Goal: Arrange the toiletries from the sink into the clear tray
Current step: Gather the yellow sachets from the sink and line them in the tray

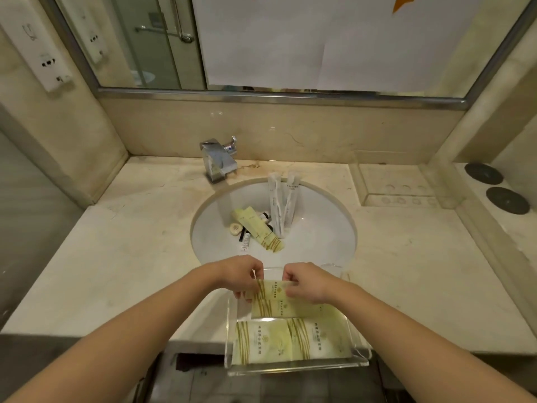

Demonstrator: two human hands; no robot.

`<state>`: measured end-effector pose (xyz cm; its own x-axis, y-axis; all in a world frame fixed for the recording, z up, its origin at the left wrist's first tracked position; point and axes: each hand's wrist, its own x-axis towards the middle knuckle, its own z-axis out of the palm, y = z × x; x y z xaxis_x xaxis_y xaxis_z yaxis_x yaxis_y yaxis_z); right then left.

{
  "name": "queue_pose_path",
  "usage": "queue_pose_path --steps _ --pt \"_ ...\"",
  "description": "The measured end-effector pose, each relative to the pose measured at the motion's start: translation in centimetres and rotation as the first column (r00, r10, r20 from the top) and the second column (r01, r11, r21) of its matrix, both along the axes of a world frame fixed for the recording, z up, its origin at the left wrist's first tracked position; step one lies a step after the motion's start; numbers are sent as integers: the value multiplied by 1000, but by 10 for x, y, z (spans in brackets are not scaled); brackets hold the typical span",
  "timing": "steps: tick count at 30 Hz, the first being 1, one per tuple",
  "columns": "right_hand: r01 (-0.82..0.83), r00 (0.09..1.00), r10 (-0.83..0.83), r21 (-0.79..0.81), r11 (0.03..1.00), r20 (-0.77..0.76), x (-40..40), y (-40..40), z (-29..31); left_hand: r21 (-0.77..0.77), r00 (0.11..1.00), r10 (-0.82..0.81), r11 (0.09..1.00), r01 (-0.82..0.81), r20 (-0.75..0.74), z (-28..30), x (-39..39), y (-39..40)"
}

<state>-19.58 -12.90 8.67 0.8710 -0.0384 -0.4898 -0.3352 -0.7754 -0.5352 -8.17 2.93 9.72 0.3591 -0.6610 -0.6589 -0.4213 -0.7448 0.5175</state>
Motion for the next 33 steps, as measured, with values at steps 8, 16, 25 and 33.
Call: queue_pose_path --steps 8,16,25,33 --pt "4 996 -3 -15 1000 86 -2 7 -2 126 924 -205 977 173 322 -3 -7 5" --pt "-47 990 80 -271 961 115 -11 -2 -1 95 795 -137 990 100 591 -8 -30 5" --pt "158 974 -36 -554 817 224 -42 -5 -1 137 752 -210 978 159 624 -13 -31 4" --pt "296 933 -356 -460 837 -50 -33 -2 -7 78 800 -176 984 160 574 -18 -25 10"
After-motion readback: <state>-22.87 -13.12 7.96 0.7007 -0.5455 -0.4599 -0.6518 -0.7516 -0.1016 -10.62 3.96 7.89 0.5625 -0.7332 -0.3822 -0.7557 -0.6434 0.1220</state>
